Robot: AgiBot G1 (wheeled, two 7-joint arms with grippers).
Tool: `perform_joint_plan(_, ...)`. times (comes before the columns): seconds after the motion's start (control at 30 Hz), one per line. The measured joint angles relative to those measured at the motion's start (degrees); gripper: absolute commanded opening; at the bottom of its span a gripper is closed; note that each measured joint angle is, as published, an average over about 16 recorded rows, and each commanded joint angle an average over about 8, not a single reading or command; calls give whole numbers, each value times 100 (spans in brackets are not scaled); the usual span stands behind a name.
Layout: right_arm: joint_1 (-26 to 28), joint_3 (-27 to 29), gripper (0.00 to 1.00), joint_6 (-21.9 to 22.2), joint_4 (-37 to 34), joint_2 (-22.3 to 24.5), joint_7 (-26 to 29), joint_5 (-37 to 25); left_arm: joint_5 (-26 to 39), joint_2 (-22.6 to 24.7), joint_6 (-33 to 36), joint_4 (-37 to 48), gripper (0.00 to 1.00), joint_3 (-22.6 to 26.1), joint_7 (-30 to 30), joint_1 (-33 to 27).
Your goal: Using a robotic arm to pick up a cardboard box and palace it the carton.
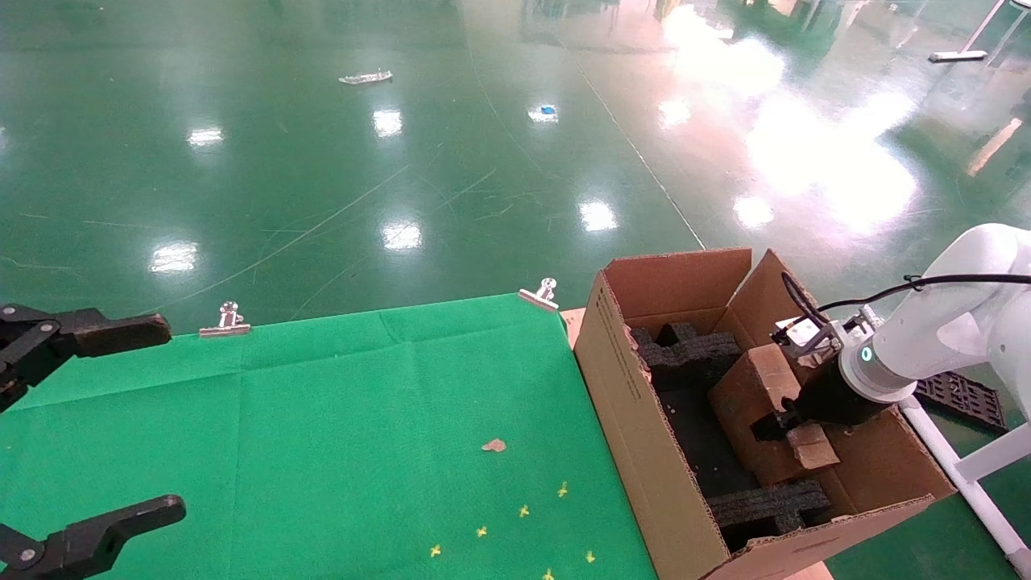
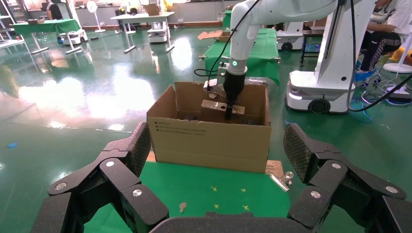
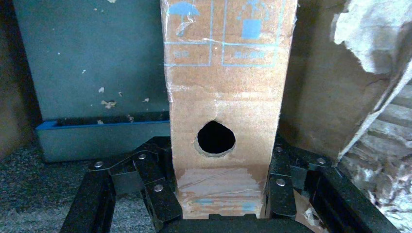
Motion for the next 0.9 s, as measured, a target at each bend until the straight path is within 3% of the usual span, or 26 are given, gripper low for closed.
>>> perform_joint_plan(0.57,209,7,100,-85,-170,-81,-187,2,-4,-2,-2,0,100,6,3,-1)
perform_joint_plan(0.9,897,124,100,-249,-118,25,-471,152,-6,-4,-4,0,100,9,4,-2)
